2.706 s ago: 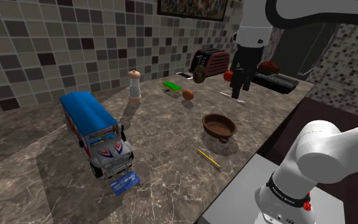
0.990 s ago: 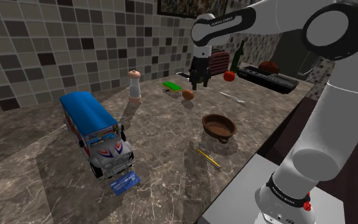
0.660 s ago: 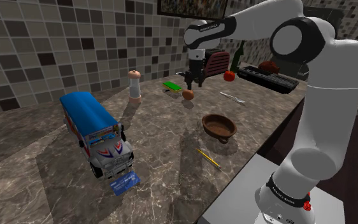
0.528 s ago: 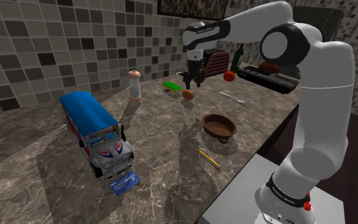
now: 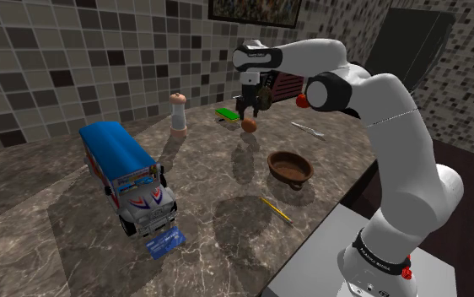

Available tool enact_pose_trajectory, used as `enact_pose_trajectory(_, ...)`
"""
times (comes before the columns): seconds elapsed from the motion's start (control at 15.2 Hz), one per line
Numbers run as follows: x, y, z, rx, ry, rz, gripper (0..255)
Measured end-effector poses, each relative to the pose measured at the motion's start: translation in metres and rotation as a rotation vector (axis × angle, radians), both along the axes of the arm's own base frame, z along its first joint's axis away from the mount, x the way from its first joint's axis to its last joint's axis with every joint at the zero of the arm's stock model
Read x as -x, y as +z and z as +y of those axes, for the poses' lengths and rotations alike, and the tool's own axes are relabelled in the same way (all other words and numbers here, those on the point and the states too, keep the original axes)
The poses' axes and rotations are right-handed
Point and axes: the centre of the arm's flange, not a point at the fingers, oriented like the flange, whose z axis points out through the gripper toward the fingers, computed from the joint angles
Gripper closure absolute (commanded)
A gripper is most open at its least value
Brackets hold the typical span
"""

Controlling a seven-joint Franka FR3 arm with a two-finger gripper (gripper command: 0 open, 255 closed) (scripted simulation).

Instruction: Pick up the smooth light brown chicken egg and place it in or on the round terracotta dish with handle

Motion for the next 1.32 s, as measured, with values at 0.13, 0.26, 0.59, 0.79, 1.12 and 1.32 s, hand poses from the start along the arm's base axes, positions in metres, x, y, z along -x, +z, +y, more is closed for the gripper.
enact_pose_trajectory(0.13,-0.001,-0.009,-0.002,-0.001,-0.001,0.000,0)
enact_pose_trajectory(0.26,0.001,-0.018,-0.002,-0.001,-0.001,0.000,0)
enact_pose_trajectory(0.59,0.005,-0.037,0.000,-0.001,-0.001,0.000,0)
enact_pose_trajectory(0.79,0.005,-0.038,0.000,-0.001,-0.001,0.000,0)
enact_pose_trajectory(1.12,0.005,-0.038,0.000,-0.001,-0.001,0.000,255)
enact_pose_trajectory(1.32,0.005,-0.038,0.000,-0.001,-0.001,-0.001,255)
